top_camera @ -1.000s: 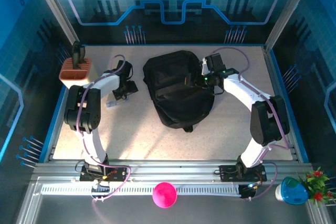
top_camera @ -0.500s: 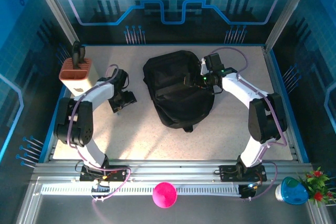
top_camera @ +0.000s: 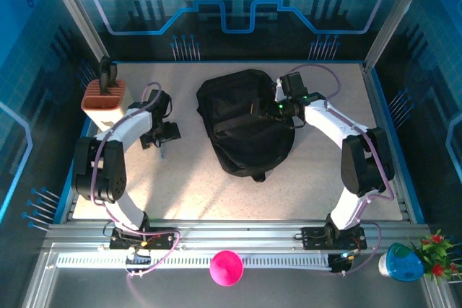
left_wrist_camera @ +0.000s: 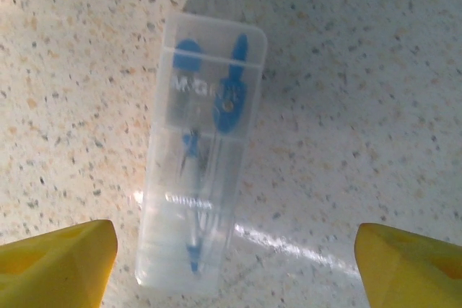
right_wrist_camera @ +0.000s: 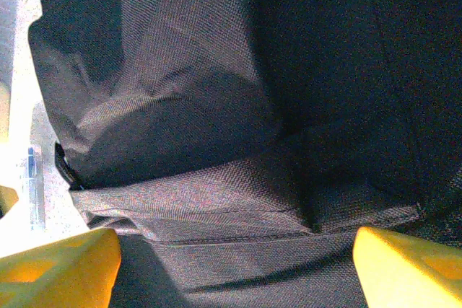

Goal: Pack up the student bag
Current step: Pick up the loose stationery from the middle-left of the table.

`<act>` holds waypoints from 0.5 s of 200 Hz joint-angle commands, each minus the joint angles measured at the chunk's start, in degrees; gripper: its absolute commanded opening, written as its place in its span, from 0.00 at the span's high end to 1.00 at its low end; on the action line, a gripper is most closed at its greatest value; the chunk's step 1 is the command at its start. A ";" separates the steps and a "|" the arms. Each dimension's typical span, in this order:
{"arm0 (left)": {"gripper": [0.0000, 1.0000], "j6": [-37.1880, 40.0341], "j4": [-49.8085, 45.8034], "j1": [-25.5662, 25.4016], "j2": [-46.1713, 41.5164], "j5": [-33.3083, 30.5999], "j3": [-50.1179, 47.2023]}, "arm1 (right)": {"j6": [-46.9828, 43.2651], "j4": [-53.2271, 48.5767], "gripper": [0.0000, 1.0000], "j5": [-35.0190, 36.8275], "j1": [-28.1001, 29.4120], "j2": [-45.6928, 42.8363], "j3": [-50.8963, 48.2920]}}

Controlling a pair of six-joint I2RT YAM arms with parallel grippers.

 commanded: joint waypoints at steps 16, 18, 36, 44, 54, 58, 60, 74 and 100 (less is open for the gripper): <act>0.19 6.40 0.39 2.66 5.69 2.18 4.11 | 0.31 0.47 0.13 0.06 0.73 -0.61 0.23; 0.19 6.65 0.19 2.62 6.04 2.27 4.43 | 0.31 0.46 0.13 0.04 0.76 -0.62 0.20; 0.22 8.75 -0.93 2.92 8.58 2.43 6.24 | 0.65 0.66 0.13 0.34 0.69 -0.93 -0.33; 0.24 9.11 -1.50 3.17 9.59 1.85 6.94 | 0.83 0.94 0.13 0.13 0.76 -0.93 -0.45; 0.26 9.76 -1.75 3.57 10.68 1.77 7.50 | 1.00 1.01 0.13 -0.09 0.77 -0.65 -0.37; 0.27 9.91 -1.83 3.71 11.00 1.77 7.64 | 1.09 1.00 0.13 -0.12 0.73 -0.58 -0.34; 0.27 10.03 -1.77 3.76 11.17 1.77 7.76 | 1.10 0.99 0.13 -0.11 0.76 -0.59 -0.30; 0.30 10.48 -1.49 4.14 12.03 1.51 8.00 | 1.19 0.91 0.14 -0.21 0.77 -0.28 -0.11; 0.32 10.77 -2.34 4.85 13.81 1.23 8.37 | 1.19 0.40 0.14 0.01 0.73 -0.02 0.45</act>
